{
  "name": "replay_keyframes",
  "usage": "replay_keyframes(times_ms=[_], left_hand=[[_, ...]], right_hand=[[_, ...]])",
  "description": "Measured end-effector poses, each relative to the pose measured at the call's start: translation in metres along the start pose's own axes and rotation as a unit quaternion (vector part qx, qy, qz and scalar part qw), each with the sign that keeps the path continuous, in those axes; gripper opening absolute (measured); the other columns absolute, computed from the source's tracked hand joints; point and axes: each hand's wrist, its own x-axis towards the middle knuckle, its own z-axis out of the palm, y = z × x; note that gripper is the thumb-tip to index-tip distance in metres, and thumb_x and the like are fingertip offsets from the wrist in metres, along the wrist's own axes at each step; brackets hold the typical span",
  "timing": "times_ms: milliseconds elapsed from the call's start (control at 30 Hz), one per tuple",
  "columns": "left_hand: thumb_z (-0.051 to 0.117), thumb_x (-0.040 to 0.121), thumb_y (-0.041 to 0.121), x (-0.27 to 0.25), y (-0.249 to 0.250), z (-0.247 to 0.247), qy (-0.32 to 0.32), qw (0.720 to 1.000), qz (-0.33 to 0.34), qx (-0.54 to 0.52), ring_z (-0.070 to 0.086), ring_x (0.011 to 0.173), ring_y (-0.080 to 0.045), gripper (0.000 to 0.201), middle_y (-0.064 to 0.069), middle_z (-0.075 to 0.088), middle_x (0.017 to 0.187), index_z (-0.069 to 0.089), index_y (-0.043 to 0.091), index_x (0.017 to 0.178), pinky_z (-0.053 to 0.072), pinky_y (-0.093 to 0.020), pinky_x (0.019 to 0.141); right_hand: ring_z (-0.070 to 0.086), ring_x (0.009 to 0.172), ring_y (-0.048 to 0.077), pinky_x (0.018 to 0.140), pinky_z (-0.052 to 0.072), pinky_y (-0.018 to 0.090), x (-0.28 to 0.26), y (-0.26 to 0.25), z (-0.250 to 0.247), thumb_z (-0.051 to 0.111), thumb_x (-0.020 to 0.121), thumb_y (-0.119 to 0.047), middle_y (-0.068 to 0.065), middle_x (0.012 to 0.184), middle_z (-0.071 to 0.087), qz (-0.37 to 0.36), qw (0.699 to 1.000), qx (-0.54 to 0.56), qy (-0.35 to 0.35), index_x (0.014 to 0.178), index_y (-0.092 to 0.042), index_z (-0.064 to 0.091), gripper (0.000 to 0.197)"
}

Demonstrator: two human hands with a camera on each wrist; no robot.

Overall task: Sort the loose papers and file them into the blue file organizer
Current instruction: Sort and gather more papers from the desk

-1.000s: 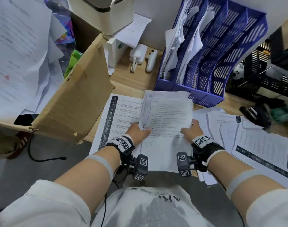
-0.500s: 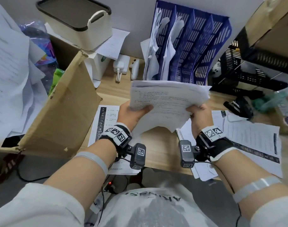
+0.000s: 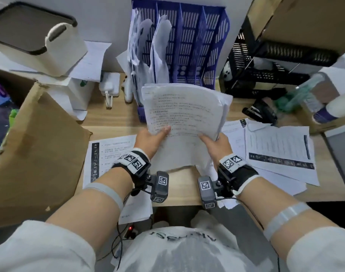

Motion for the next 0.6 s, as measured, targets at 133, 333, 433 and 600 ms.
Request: replay_keyframes(times_ms=[133,333,433,600], left_hand=[[0.07,0.089,0.026,0.014,0.0,0.024,0.017,0.998,0.018,0.057,0.066,0.104,-0.01,0.036,0.005,0.068,0.113,0.067,0.01,0.121,0.051,-0.023,0.09],[0.063,0.094,0.026,0.012,-0.026,0.046,0.062,0.976,-0.091,0.186,0.061,0.096,-0.018,0.037,-0.011,0.069,0.117,0.064,0.003,0.124,0.042,-0.023,0.084],[0.063,0.093,0.025,0.004,-0.042,0.053,0.082,0.968,-0.13,0.199,0.065,0.102,-0.029,0.037,-0.014,0.069,0.115,0.063,0.003,0.123,0.044,-0.027,0.082],[0.064,0.093,0.025,-0.008,-0.049,0.069,0.111,0.956,-0.153,0.222,0.064,0.103,-0.028,0.038,-0.014,0.068,0.118,0.061,0.004,0.125,0.044,-0.028,0.084]], right_hand=[[0.061,0.099,0.016,0.086,0.049,0.03,0.016,0.016,-0.045,0.065,0.085,-0.02,-0.003,0.111,0.065,-0.023,0.989,-0.141,-0.028,0.12,-0.017,0.057,0.036],[0.048,0.122,0.033,0.096,0.045,0.037,0.044,0.09,-0.149,0.067,0.076,-0.029,0.014,0.133,0.047,0.133,0.872,-0.472,-0.008,0.131,-0.02,0.047,0.059],[0.015,0.145,0.033,0.109,0.036,0.045,0.052,0.113,-0.19,0.067,0.078,-0.032,0.01,0.157,0.015,0.152,0.827,-0.54,-0.022,0.147,-0.026,0.022,0.083],[-0.006,0.149,0.033,0.113,0.029,0.05,0.075,0.116,-0.216,0.068,0.081,-0.028,0.005,0.161,-0.015,0.146,0.787,-0.592,-0.092,0.152,-0.032,-0.008,0.104]])
